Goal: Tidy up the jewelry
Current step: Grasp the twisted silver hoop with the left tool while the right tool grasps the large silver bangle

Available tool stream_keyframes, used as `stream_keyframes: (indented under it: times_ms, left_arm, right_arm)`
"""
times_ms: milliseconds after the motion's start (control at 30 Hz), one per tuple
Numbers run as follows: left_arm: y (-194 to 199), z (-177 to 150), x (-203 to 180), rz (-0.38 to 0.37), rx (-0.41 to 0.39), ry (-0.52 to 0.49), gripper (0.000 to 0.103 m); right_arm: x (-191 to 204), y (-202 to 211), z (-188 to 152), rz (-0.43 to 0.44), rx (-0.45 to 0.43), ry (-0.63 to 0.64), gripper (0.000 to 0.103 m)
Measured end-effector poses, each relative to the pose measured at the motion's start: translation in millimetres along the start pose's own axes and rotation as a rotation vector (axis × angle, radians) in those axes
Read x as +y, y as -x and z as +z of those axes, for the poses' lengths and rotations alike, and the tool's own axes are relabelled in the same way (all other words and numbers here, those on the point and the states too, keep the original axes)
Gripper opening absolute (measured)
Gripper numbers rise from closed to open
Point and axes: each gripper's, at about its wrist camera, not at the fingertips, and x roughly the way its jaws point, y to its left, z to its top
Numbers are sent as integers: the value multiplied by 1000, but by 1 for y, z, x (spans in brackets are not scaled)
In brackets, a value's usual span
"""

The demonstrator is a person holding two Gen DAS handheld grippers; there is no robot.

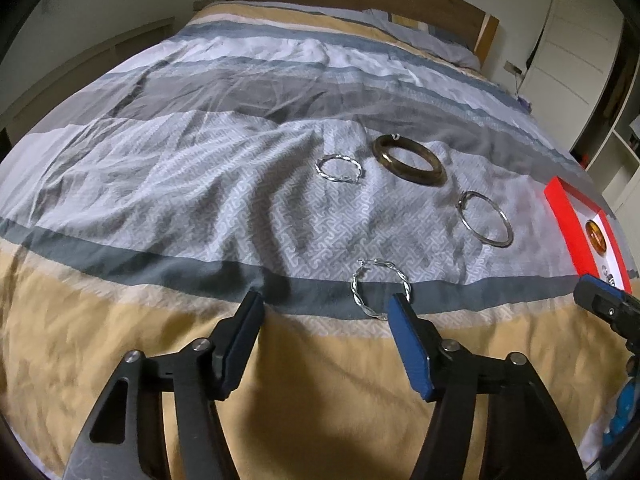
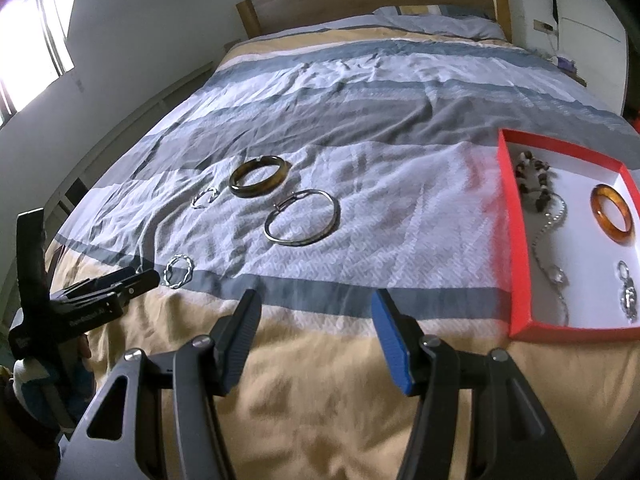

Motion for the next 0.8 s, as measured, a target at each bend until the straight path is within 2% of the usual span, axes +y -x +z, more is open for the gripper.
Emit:
stream_keyframes:
  times_ms: [300,667,700,800]
  left_arm:
    - [-21,5,-1,-19,26,-11,43]
    - [-35,4,-17,9,37,-97,37]
    - [-36,4,-16,8,36,-98,37]
    - [-38,3,-14,-4,27,-93,37]
  right_arm:
    - [-1,-27,16,8,1,9,55]
    - [-13,-73,45,-6,12,-19,54]
    - [-13,-78,46,-7,17,-15,53]
    - [-14,-92,48,-16,39,2,39]
